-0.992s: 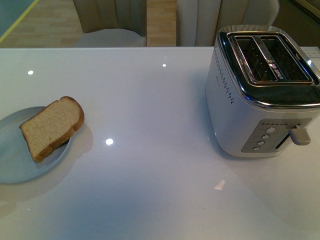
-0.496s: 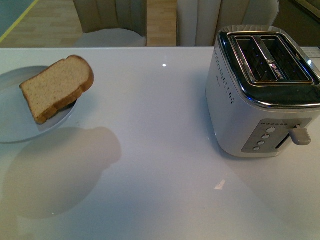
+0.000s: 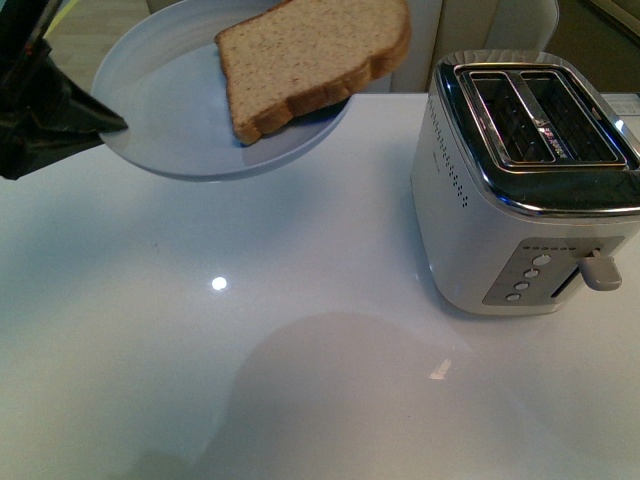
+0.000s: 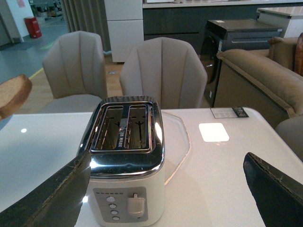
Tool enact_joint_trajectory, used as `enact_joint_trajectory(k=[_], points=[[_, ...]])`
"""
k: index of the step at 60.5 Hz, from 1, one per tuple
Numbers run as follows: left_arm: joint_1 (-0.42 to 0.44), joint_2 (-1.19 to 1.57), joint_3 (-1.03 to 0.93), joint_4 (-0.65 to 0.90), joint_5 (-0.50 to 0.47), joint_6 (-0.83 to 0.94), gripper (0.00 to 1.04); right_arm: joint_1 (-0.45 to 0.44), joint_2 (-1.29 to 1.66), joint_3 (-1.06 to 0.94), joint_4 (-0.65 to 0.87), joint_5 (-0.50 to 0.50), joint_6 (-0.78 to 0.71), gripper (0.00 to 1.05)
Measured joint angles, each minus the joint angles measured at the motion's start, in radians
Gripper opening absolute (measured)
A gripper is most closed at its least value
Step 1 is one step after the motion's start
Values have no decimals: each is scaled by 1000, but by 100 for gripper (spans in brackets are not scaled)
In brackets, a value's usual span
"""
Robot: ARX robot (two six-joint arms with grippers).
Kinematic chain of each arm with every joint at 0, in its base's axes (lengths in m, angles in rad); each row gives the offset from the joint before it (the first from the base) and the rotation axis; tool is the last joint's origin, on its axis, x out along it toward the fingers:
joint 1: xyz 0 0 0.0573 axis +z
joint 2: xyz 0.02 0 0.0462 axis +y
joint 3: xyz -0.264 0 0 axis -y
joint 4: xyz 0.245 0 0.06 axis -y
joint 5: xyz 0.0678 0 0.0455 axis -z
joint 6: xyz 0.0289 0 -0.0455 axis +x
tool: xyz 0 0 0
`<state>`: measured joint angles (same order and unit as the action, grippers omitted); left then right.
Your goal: Left arm holds plate, right arm toasts bread
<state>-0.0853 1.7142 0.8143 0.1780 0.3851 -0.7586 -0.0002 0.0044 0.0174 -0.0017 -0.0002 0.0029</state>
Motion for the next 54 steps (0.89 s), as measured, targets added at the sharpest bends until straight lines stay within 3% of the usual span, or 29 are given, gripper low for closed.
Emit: enact_joint_trajectory(k=[21,26,30,43,54], points=[[-114,-25,44,-42,-12,-29,3,0,5,3,-6,1,10,96],[-128,-27,45,-51,-18,-32,3,-20,190,125,-321,-28,233,96],[-142,-32,45,-54,-17,-34,3,-40,252,134,-368,-59,333,96],[-167,-40,46,-57,-18,-40,3,-113,439,156,-151,-138,391,96],[-190,-43,46,-61,-19,-47,3,-99,694,241,87,-206,438,96]])
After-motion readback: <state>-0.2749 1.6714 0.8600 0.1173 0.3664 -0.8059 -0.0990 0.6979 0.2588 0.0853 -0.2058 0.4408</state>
